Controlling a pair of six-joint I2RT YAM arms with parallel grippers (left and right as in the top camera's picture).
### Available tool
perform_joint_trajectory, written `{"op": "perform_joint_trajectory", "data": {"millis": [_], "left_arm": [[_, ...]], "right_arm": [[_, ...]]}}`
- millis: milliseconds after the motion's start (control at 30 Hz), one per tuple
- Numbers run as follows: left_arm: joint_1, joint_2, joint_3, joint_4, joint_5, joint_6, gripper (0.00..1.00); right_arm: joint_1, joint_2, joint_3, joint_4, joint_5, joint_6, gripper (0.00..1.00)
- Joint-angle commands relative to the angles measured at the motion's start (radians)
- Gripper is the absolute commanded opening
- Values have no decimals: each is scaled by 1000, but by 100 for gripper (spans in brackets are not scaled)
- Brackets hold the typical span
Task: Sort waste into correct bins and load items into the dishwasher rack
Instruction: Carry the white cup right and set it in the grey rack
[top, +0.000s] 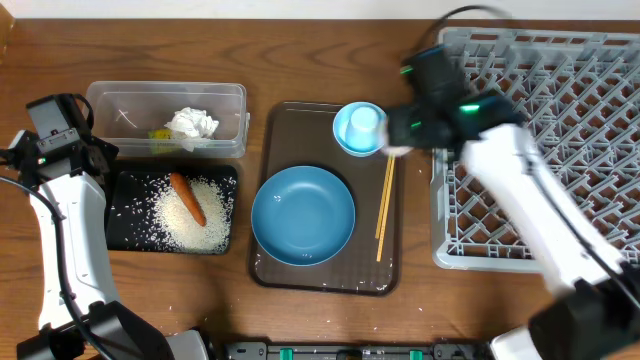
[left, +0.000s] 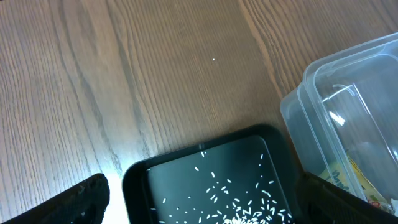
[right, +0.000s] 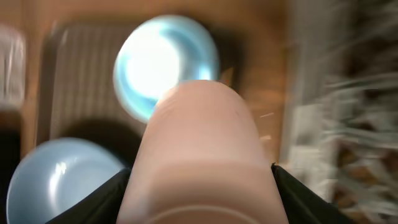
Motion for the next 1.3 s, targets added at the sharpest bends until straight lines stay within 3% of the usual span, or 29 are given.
{"op": "perform_joint_trajectory", "data": {"millis": [0, 367, 567, 933, 1033, 1267], "left_arm": [[4, -2, 0, -3, -18, -19, 97], [4, -2, 0, -3, -18, -19, 97], [4, -2, 0, -3, -18, -19, 97], [4, -2, 0, -3, -19, -19, 97], [4, -2, 0, -3, -18, -19, 97], [4, -2, 0, -3, -18, -19, 97]], "right_arm": [[-118, -79, 15, -7, 8, -60, 56], [-632, -126, 15, -17, 39, -150, 57], [-811, -113, 14, 25, -36, -144, 59], [-827, -34, 14, 69, -72, -144, 65], [-827, -4, 14, 76, -74, -144, 73], [-827, 34, 14, 63, -74, -144, 78]]}}
